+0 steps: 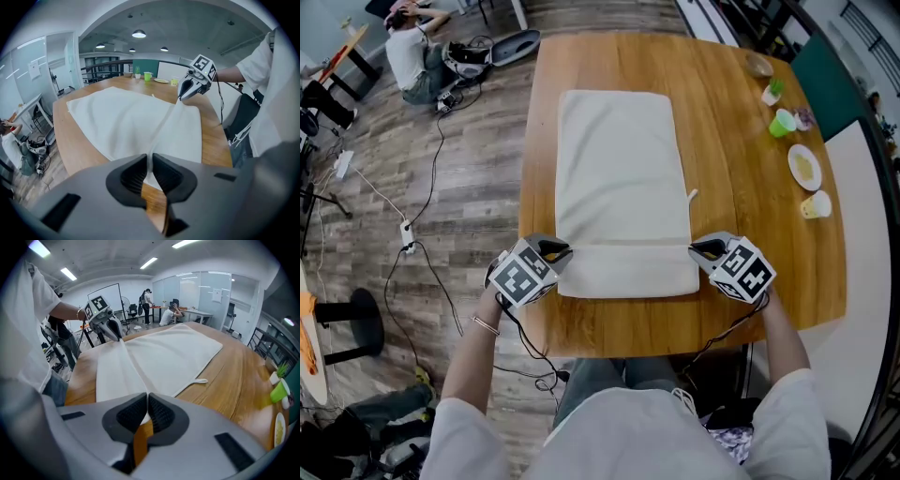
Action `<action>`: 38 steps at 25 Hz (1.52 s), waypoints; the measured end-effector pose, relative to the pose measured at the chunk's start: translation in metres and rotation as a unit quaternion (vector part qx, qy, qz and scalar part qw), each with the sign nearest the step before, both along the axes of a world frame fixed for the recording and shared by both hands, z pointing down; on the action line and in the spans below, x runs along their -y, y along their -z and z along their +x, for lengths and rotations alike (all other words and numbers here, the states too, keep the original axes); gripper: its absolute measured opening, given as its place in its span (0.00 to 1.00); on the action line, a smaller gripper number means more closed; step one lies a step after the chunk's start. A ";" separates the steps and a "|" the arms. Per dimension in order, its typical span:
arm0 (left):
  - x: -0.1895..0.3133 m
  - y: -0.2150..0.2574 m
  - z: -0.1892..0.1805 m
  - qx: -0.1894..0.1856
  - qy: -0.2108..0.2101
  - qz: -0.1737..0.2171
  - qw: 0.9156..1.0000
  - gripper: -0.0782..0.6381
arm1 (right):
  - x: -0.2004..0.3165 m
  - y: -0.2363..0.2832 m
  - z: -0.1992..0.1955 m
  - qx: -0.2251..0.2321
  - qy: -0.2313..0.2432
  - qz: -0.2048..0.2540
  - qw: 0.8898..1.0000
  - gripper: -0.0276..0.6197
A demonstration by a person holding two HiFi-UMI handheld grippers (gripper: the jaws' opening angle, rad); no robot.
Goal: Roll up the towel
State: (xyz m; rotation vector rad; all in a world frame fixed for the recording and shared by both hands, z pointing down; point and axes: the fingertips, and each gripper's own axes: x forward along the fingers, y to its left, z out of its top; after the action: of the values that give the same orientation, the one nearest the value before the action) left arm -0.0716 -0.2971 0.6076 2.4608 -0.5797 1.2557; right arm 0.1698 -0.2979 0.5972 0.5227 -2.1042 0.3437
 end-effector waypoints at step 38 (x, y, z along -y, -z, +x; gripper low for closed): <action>-0.119 -0.020 0.015 0.073 -0.169 -0.002 0.983 0.41 | -0.110 -0.023 -0.008 -0.084 0.134 0.023 0.987 0.24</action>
State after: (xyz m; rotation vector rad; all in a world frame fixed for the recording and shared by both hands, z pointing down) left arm -0.0568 -0.1779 0.6277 2.5541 -0.1961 1.5697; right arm 0.1622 -0.1876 0.6198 0.2785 -1.9903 0.0943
